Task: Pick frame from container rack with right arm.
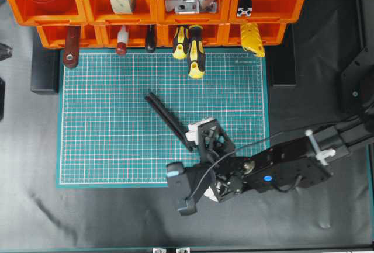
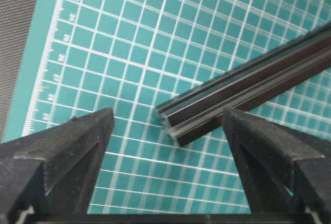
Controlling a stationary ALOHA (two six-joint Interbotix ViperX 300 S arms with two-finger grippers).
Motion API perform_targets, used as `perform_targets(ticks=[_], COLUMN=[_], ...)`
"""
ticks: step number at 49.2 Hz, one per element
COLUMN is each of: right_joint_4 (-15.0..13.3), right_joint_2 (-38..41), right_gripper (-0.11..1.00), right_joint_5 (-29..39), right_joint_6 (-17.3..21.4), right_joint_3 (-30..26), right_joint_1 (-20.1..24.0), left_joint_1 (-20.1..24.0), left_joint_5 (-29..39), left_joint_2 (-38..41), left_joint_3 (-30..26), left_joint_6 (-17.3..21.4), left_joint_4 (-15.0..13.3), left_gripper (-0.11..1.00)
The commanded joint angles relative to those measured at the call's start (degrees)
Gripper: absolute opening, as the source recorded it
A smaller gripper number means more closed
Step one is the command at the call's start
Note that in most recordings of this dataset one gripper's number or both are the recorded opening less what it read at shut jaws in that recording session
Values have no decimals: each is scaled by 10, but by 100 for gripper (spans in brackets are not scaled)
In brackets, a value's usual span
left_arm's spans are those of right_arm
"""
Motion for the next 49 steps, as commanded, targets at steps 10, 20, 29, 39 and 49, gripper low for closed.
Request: perform_targets(ticks=[10,20,29,39,49], right_joint_4=[1,0,0,-9,-9], right_joint_2=[-108,-214,-324,-451,-563], right_gripper=[81,81,81,81,79], right_joint_5=[-33,-90,-104,-130,-161], right_joint_6=[128,161,164,163,163], right_joint_3=[47,104,151,207,250], right_joint_1=[-22,-34,-48,-62,-69], left_joint_1=[-1,-3,-17,-22,-24], left_joint_5=[-3,-4,-5,0,14], left_joint_2=[2,0,-6,-5,-4], left_joint_3=[-8,-9,-11,-8,-7], left_joint_6=[0,-1,-1,0,-1], left_joint_4=[1,1,2,1,1], left_gripper=[0,0,0,0,0])
